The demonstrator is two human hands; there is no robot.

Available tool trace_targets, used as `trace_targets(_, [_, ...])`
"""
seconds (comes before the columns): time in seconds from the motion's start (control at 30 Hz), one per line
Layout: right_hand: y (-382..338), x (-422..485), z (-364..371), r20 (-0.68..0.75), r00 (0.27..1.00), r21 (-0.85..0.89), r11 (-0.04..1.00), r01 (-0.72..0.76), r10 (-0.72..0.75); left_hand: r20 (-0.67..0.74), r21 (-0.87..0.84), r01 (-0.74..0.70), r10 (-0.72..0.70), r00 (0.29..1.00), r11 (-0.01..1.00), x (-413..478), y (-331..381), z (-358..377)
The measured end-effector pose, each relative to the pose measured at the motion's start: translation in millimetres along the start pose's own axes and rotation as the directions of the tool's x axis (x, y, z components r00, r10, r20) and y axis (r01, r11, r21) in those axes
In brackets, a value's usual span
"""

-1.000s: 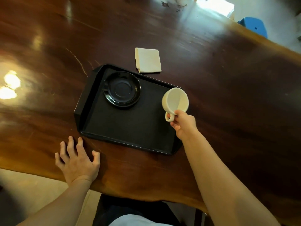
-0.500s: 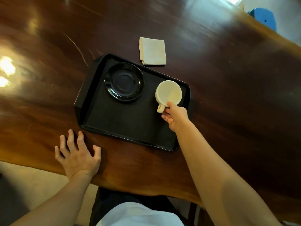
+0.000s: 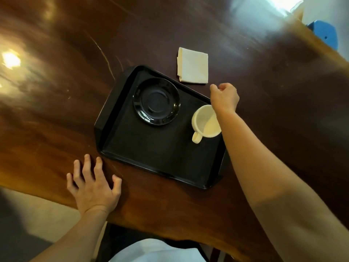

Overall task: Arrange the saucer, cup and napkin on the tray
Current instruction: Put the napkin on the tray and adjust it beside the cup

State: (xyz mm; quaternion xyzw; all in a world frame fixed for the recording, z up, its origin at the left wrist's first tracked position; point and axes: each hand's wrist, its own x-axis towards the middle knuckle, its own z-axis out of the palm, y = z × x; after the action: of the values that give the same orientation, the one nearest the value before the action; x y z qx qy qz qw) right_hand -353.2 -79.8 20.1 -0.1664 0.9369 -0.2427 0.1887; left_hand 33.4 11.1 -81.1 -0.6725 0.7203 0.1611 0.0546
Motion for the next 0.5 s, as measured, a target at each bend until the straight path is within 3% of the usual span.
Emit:
trace_targets(0.2, [-27.9, 45.6, 37.2, 0.164, 0.986, -0.147, 0.989, -0.01, 0.034, -0.016, -0.023, -0.002, 0.001, 1.0, 1.0, -0.2, 0.7, 0.0])
trace_targets(0.37, [-30.6, 57.9, 53.3, 0.149, 0.98, -0.195, 0.976, -0.1, 0.131, -0.036, -0.034, 0.001, -0.002, 0.999, 0.999, 0.5, 1.3, -1.1])
trace_targets(0.5, [-30.7, 65.8, 59.5, 0.113, 0.985, -0.202, 0.974, -0.103, 0.128, -0.044, -0.028, 0.0, -0.002, 0.999, 1.0, 1.0, 2.2, -0.3])
